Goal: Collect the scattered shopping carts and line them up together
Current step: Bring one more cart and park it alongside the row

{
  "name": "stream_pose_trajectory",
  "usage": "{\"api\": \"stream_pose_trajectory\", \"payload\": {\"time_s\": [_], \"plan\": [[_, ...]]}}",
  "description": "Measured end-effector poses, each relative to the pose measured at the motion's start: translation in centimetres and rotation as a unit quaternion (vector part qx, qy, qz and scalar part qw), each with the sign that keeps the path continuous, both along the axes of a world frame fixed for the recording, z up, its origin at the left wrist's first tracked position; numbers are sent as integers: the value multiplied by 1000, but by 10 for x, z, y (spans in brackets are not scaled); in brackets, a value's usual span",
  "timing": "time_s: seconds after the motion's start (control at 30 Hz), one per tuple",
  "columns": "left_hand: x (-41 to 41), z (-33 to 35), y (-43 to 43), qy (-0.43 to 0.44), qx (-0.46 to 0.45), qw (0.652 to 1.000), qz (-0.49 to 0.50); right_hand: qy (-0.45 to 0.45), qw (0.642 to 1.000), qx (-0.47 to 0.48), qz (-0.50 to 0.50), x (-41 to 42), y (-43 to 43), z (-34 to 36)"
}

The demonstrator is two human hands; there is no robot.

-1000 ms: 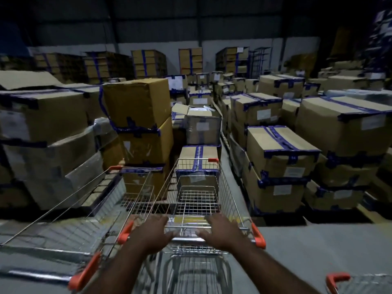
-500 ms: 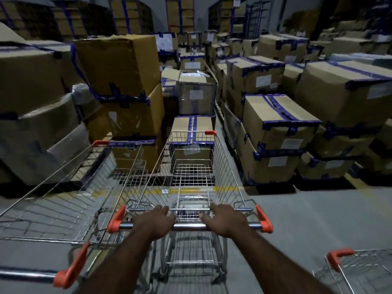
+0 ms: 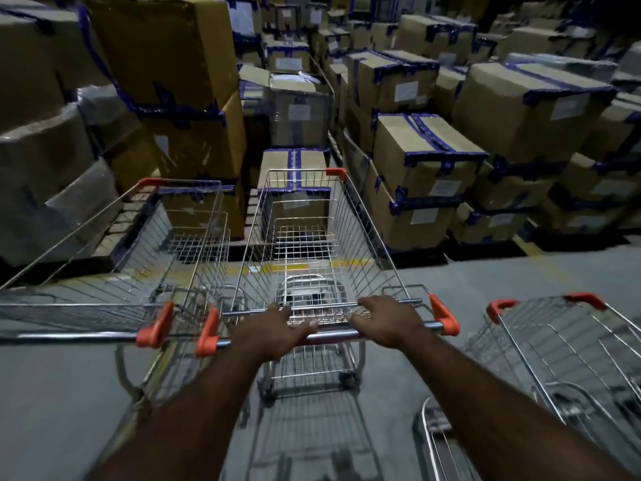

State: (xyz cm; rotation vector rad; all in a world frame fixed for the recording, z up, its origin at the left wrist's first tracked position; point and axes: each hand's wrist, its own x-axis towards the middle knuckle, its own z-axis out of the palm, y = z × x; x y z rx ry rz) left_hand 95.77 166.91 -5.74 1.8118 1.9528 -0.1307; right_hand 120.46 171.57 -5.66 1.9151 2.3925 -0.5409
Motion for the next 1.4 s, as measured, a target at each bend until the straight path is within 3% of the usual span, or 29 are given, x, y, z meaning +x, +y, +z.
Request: {"api": "stream_pose_trajectory", "payload": {"time_s": [0.53,1.07,1.27,1.4], "plan": [[65,1,-113,20,44,996,-74,-36,998,7,-50,70,-139,13],[104,-1,-239,42,107,993,-17,-51,999,-3,-8,108,-265,17],[134,-1,-293,71,118,990,9,-17,998,-54,31,160,-303,22],[157,-2,-319,108,108,988,37,-40,999,-20,3,201,-329,15]]}}
